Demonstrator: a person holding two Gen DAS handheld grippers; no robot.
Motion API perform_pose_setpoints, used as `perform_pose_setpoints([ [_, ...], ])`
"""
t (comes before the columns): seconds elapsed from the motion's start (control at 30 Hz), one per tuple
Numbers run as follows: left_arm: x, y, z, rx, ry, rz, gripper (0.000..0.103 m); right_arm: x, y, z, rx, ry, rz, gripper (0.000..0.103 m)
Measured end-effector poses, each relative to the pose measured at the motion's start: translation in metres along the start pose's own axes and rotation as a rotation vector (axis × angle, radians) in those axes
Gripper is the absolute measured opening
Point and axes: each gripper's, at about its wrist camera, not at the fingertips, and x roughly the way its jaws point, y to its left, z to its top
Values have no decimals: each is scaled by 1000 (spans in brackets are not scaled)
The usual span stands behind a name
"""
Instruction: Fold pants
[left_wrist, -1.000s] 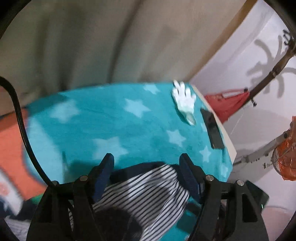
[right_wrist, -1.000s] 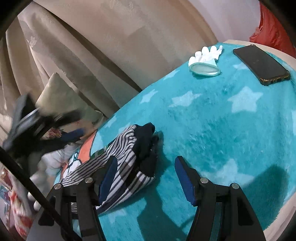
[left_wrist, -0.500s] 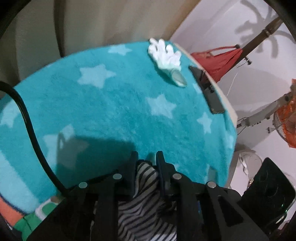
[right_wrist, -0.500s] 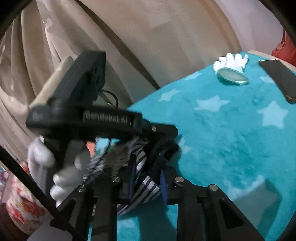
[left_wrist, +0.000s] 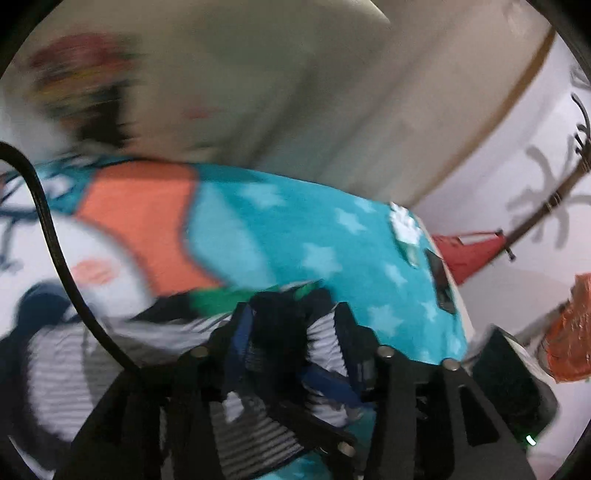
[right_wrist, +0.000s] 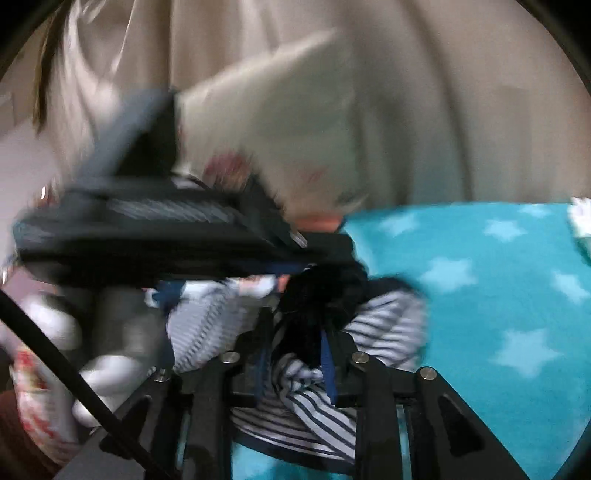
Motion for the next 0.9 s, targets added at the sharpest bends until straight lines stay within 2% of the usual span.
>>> perform_pose_setpoints([
  [0.07, -23, 14, -17, -1, -39, 76, 50, 20, 7, -6, -8, 90, 28, 37],
  [0.1, -37, 21, -25, 1, -64, 103, 53, 20, 11, -8, -8, 98, 33, 37],
  [0.2, -72, 45, -45, -27, -145, 145, 71, -12, 13, -1, -5, 18, 78, 52],
  [0.3, -94, 79, -58, -124, -197, 166, 72, -47, 2, 10, 20, -81, 15, 53],
  [0.37, -104, 98, -63, -181, -219, 166, 72, -48, -8, 21, 44, -84, -90, 41],
  [0.4, -108, 104, -64, -203, -229, 169, 72, -46, -5, 25, 47, -74, -117, 30],
  [0.47, -114, 116, -67, -241, -245, 181, 72, -28, -8, 31, 59, -41, -140, 30],
  [0.53, -121, 124, -70, -263, -258, 194, 72, -2, -6, 34, 74, 17, -110, 28],
  [0.7, -138, 145, -75, -317, -288, 233, 72, 68, -12, 20, 122, 160, -145, 29],
  [0.77, -141, 158, -77, -343, -295, 236, 72, 60, -8, 20, 116, 126, -162, 29],
  [0.8, -141, 163, -77, -354, -292, 233, 72, 52, -3, 22, 113, 109, -160, 30],
  [0.87, -136, 173, -75, -382, -273, 201, 72, 33, 15, 24, 79, 57, -105, 44],
  [0.9, -132, 177, -73, -390, -262, 175, 72, 27, 25, 22, 55, 34, -72, 59],
])
